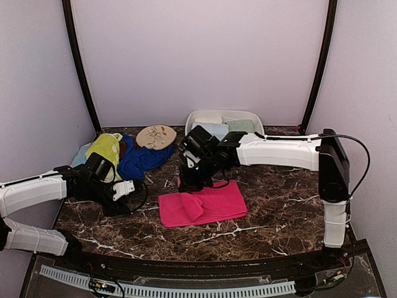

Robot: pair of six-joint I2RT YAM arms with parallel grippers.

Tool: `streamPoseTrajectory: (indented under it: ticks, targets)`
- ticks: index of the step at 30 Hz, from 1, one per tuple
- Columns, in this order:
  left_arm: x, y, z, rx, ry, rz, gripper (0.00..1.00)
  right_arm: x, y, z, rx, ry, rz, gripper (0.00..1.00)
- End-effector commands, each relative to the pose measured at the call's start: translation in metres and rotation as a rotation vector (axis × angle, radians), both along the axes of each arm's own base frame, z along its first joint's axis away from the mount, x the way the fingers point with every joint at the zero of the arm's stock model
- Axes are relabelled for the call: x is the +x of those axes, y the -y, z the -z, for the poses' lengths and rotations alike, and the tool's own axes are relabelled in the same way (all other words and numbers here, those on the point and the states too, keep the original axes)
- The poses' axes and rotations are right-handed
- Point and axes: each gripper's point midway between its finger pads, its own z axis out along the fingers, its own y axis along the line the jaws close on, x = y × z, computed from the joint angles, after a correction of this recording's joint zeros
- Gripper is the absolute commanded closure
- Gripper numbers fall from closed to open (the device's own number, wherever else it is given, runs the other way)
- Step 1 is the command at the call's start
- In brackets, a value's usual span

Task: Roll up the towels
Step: Fold the towel at the center of the board.

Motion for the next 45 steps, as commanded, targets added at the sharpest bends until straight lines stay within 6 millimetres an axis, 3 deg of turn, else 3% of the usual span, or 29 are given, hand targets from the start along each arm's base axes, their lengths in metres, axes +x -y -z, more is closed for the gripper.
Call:
streamPoseTrajectory:
  ticks: [1,18,21,24,29,33,38,45]
  targets:
    - [-0.002,-0.001,0.000,-0.010,0.008,0.003,0.58,-0.003,-0.029,-0.001,0.060,-0.016,-0.036,1.00]
    - [-0.002,-0.001,0.002,-0.014,0.018,0.012,0.58,-0.005,-0.071,0.029,0.151,-0.102,-0.062,0.99]
    - [-0.003,-0.001,0.002,-0.014,0.015,0.013,0.58,-0.009,-0.077,0.028,0.191,-0.126,-0.075,0.76]
    - [-0.003,-0.001,0.002,-0.013,0.016,0.013,0.58,-0.011,-0.082,0.018,0.258,-0.151,-0.078,0.61]
    - [-0.002,-0.001,0.002,-0.012,0.013,0.012,0.57,-0.011,-0.079,-0.001,0.325,-0.166,-0.074,0.58]
    - [0.001,0.003,-0.002,-0.023,0.017,0.013,0.57,0.002,-0.052,-0.008,0.298,-0.130,-0.040,0.62]
    - [0.010,0.018,-0.019,-0.092,0.021,0.033,0.58,0.024,0.003,-0.009,0.283,-0.094,0.048,0.68]
    - [0.018,0.073,-0.044,-0.185,-0.031,0.114,0.55,0.038,0.083,0.051,0.119,-0.111,0.144,0.76]
